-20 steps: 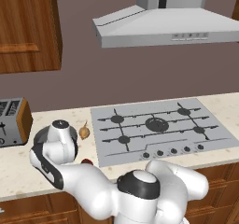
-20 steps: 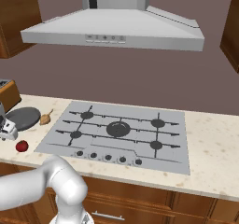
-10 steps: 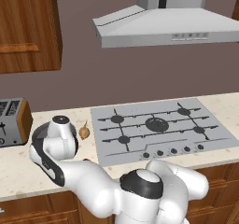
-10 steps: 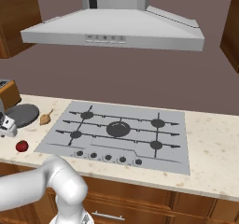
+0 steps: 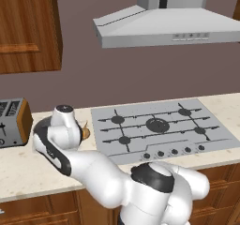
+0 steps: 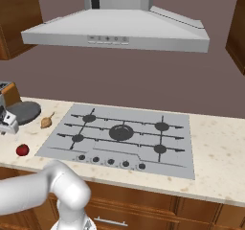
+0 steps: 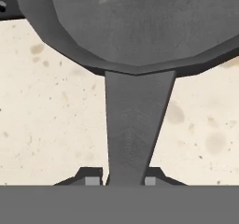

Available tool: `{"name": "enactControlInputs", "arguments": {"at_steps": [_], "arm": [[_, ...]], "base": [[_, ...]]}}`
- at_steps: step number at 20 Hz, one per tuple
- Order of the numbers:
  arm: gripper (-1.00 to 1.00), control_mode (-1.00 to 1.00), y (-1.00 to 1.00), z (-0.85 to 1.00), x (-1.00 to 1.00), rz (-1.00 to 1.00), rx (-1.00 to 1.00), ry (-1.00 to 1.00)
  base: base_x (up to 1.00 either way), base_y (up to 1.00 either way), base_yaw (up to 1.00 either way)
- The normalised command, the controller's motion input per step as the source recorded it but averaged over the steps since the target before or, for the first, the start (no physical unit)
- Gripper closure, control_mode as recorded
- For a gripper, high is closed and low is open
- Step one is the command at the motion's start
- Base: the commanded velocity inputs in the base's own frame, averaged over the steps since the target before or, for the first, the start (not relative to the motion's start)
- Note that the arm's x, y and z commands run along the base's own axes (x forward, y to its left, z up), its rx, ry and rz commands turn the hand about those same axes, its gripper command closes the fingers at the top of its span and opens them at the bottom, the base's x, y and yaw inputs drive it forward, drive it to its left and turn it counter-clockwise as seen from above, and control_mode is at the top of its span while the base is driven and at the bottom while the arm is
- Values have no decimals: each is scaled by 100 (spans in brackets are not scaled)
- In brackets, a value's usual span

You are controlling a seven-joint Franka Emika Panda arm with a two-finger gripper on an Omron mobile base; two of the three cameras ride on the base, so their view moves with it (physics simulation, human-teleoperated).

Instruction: Place the pan on the rear right burner on the stove. Then place the tomato and the onion in the pan and turn on the rear right burner.

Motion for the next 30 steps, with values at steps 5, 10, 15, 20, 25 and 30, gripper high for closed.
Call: {"name": "enactControlInputs", "arguments": {"at_steps": [5,10,15,20,25,30], "arm": [[100,-100,-32,44,0,0,0,2],[100,-100,-40,26,0,0,0,6],[100,-100,-46,15,0,0,0,5],[100,-100,-44,30,6,0,0,0],[100,-100,-49,16,8,0,4,0],[100,-100,-56,1,0,0,8,0]], "base": [[0,0,0],[0,0,0],[0,0,0],[0,0,0],[0,0,0],[0,0,0]]}}
